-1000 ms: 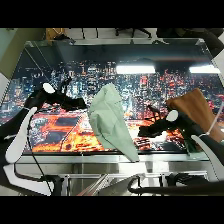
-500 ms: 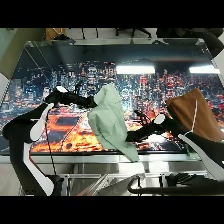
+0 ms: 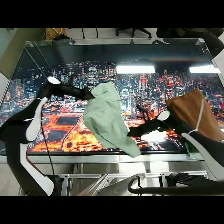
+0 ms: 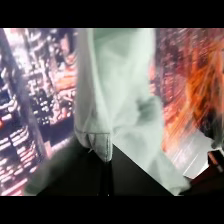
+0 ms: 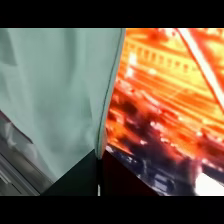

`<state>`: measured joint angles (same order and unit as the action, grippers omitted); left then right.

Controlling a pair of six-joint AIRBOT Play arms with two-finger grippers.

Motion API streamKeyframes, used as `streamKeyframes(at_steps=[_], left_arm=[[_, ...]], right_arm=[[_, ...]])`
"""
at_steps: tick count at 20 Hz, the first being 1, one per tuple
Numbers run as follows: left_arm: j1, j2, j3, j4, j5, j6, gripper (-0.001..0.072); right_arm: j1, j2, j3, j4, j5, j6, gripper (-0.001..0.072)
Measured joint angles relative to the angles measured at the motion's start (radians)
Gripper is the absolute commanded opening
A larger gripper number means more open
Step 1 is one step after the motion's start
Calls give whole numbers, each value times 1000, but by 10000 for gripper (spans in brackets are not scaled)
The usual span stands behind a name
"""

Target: Fold the shirts.

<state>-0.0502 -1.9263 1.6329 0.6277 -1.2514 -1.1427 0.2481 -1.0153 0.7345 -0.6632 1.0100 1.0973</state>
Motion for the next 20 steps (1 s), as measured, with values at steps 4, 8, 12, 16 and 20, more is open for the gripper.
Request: streamKeyframes(at_steps=[4, 8, 12, 16, 20], left_arm=[[31, 195, 23, 74, -36, 0, 7], [26, 395, 138, 105, -113, -29, 7], [19, 601, 340, 153, -174, -94, 8], [52, 853, 427, 235, -155, -137, 8], [126, 1072, 344, 302, -47, -125, 8]], right_arm=[[-141, 78, 179, 18, 61, -34, 14], [-213, 142, 463, 82, 116, -97, 14], [-233, 218, 768, 96, 148, -125, 14], [-238, 313, 990, 37, 141, -156, 14], [-238, 361, 1085, -52, 105, -167, 14]])
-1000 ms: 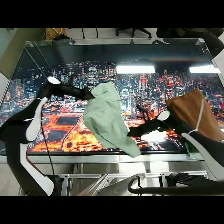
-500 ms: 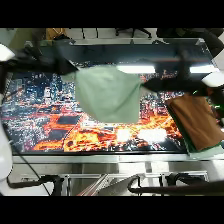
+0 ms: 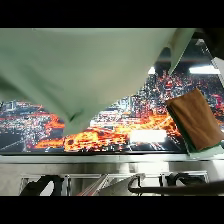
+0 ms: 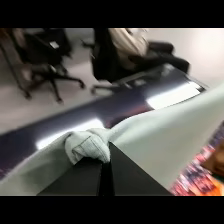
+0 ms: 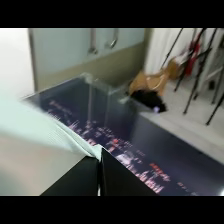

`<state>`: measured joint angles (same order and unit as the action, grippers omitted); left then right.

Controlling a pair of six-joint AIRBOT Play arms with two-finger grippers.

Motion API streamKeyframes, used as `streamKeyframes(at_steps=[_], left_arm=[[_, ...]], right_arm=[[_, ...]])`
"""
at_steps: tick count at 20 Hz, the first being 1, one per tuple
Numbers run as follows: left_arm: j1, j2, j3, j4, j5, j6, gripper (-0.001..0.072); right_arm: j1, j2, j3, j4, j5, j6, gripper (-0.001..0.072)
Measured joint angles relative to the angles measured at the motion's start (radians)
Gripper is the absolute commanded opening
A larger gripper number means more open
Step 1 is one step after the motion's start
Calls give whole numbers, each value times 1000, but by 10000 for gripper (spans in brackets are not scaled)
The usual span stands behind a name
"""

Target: Fold the shirts.

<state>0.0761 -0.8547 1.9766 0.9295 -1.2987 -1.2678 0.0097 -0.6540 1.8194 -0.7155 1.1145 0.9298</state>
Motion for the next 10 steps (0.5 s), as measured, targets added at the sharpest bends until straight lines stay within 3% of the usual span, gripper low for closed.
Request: streamKeyframes(at_steps=[5, 10], left_arm=[[41, -9, -164, 25, 90, 47, 9], [-75, -337, -280, 51, 166, 128, 9]], right_arm=[[0, -121, 25, -48, -4, -1, 15], [14, -452, 29, -74, 50, 27, 15]])
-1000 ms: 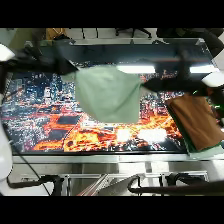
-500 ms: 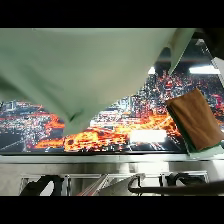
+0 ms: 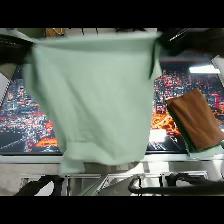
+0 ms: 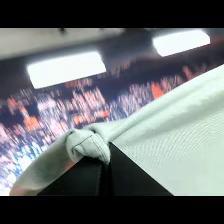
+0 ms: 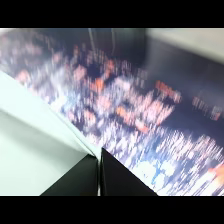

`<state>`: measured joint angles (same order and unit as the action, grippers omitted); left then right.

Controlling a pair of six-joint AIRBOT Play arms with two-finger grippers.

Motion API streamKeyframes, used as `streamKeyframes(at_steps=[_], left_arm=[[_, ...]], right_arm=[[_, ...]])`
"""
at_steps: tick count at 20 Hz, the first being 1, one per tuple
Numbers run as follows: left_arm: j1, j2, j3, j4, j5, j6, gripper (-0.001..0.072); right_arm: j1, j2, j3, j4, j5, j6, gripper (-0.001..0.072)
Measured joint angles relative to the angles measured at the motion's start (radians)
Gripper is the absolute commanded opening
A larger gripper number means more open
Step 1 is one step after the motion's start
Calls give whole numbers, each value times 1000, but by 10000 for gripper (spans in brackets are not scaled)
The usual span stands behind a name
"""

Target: Fold the shirts.

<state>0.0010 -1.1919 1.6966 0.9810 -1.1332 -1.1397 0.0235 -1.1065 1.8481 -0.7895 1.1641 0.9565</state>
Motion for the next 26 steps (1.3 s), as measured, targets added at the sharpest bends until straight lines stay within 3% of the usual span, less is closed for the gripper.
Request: streamKeyframes(at_steps=[3, 4, 5, 6, 7, 8, 12, 14, 18, 21, 22, 24, 26], left_arm=[[-46, -296, 31, 0, 26, 18, 19], [-53, -397, 62, 0, 23, 20, 80], [-59, -495, 104, -4, 15, 17, 485], [-61, -580, 148, -5, -2, 2, 696], [-59, -660, 199, -5, -30, -18, 691], [-51, -717, 245, -5, -61, -38, 691], [35, -794, 341, -8, -223, -92, 690], [110, -750, 281, -8, -299, -103, 690], [287, -603, 3, -5, -389, -84, 690], [421, -509, -215, -4, -393, -35, 690], [462, -490, -275, -4, -385, -21, 690], [534, -465, -380, -4, -358, 2, 690], [579, -455, -473, -5, -315, 21, 690]], right_arm=[[6, -240, 0, 1, -1, 23, 16], [8, -320, 0, 1, -14, 39, 17], [8, -383, 0, 6, -26, 47, 73], [9, -438, 1, 15, -39, 61, 278], [9, -481, 1, 22, -47, 67, 459], [8, -512, 1, 31, -50, 72, 496], [-45, -499, 3, 14, 13, 141, 481], [-99, -444, -8, -24, 104, 206, 342], [-210, -284, -168, -71, 252, 282, 345], [-291, -96, -426, -83, 295, 314, 347], [-311, -28, -524, -88, 293, 325, 359], [-333, 111, -735, -90, 262, 335, 538], [-339, 226, -925, -89, 213, 342, 528]])
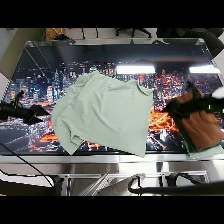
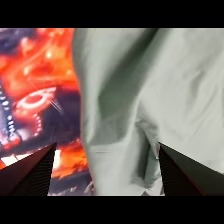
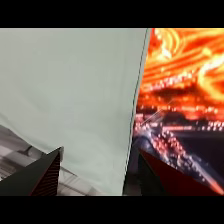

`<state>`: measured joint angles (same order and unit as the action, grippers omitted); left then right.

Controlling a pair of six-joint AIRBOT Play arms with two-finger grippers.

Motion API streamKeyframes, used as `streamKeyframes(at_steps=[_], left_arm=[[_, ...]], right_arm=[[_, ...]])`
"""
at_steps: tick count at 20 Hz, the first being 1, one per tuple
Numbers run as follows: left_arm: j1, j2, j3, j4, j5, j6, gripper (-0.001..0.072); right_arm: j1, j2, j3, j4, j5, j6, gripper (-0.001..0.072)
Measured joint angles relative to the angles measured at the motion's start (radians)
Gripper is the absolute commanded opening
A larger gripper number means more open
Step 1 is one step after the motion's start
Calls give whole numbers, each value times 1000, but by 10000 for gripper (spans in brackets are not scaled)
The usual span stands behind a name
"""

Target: Fold the shirts.

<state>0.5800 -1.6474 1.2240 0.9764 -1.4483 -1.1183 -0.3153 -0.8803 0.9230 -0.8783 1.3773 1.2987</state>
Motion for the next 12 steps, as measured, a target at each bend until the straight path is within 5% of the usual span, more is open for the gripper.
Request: streamKeyframes(at_steps=[3, 7, 8, 12], left_arm=[[6, -12, -82, -31, 55, 32, 649], [-38, -60, -108, -101, 113, 69, 69], [-48, -71, -100, -112, 119, 74, 12], [-58, -89, -39, -129, 110, 80, 12]], right_arm=[[-3, 109, -218, 16, -76, 10, 528], [-4, 162, -395, 42, -128, 11, 528], [-4, 167, -429, 43, -138, 10, 528], [40, 175, -533, 51, -192, 10, 526]])
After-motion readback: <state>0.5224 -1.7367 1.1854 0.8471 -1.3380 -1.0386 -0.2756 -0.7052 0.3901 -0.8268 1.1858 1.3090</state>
